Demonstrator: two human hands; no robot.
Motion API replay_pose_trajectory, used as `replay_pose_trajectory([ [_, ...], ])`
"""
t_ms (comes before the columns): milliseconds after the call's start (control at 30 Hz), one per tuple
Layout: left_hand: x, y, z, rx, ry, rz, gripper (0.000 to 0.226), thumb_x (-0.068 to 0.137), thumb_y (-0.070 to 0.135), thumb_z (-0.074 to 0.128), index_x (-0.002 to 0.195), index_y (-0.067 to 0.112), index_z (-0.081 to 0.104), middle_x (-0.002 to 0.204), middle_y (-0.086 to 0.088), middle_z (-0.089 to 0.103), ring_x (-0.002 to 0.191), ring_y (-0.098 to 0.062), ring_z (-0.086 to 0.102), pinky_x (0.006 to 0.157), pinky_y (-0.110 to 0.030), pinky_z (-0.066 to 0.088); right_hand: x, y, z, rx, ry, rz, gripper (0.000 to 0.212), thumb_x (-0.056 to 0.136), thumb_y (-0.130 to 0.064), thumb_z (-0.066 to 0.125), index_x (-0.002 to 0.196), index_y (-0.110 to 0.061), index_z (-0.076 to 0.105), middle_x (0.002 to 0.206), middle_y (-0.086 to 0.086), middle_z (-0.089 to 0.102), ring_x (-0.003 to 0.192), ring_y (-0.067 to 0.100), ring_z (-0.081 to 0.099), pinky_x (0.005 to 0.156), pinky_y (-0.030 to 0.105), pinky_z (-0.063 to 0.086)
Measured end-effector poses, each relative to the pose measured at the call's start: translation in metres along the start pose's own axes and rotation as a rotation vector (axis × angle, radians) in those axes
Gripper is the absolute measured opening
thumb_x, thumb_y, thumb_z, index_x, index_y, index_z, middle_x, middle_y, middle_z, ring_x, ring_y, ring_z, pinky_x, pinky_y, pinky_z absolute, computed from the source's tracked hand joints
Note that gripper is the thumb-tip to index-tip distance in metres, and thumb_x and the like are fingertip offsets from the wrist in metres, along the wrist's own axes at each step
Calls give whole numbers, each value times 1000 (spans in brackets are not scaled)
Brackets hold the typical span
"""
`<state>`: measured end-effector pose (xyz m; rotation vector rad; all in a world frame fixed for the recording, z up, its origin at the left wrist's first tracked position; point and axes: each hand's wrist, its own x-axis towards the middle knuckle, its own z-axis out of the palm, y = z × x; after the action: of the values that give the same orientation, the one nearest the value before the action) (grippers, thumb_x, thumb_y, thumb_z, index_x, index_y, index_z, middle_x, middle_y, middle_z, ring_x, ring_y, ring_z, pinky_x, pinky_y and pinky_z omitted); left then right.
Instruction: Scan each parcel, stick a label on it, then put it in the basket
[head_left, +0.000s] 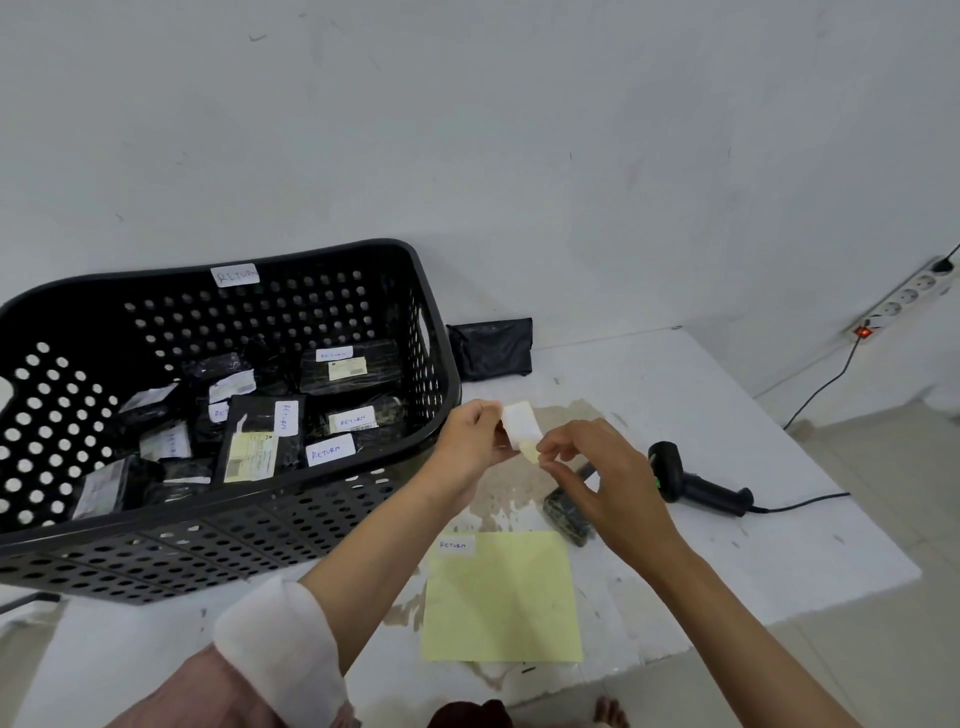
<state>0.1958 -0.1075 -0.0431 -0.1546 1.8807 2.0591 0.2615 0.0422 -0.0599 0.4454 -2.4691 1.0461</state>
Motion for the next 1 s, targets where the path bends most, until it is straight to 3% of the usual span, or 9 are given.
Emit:
replay_pose_trajectory([
  [167,5,2,4,158,139,153,24,103,21,32,88,13,49,109,-14,55,104,-30,58,86,-37,55,-16,22,20,61,-51,113,16,89,-2,61,92,-18,62,89,-11,55,84,4,57,68,15,47],
  [300,7,3,2,256,176,304,25,104,23,32,85,13,44,88,-4,49,85,-23,52,87,-52,50,-33,41,58,76,-120,296,17,88,3,59,89,-14,66,94,-8,50,83,-2,55,70,6,41],
  [400,10,5,2,258,156,307,24,103,24,32,86,13,46,88,-3,48,85,-21,52,84,-48,52,-36,48,83,162,-190,410,27,90,7,55,99,-11,72,107,-3,48,90,0,55,78,13,48],
  [467,13,6,1,234,144,287,26,103,24,33,82,18,46,88,-2,50,86,-21,54,81,-42,53,-32,52,90,174,-235,441,31,91,7,53,107,-12,72,113,-4,50,99,2,54,86,4,42],
  [567,16,7,0,221,138,269,28,102,26,34,78,22,47,88,-1,51,87,-22,55,86,-47,52,-17,52,90,199,-180,495,18,87,5,61,86,-11,70,107,-1,60,97,11,61,89,11,45],
  [667,18,6,2,221,139,269,28,102,23,35,77,21,47,85,-2,50,84,-24,53,88,-52,50,0,49,81,240,-27,579,24,80,-2,73,73,-16,54,90,0,61,78,11,60,69,12,46],
  [767,20,3,4,272,143,328,24,101,21,37,82,11,47,79,-3,47,76,-20,47,80,-51,49,15,44,66,244,111,628,23,88,-26,68,77,-15,51,69,-4,59,60,7,53,59,18,41],
  [900,20,-8,4,494,118,487,23,100,29,40,84,15,48,65,11,45,56,-3,38,57,-21,36,33,27,41,762,111,826,39,96,-51,45,102,-15,57,70,1,67,58,12,60,67,31,54],
  [1000,23,-15,8,700,94,639,20,98,35,44,85,21,51,78,11,55,73,-2,52,64,-21,43,45,15,26,1150,17,882,42,94,-51,49,107,-12,57,92,9,74,79,21,72,73,35,59],
])
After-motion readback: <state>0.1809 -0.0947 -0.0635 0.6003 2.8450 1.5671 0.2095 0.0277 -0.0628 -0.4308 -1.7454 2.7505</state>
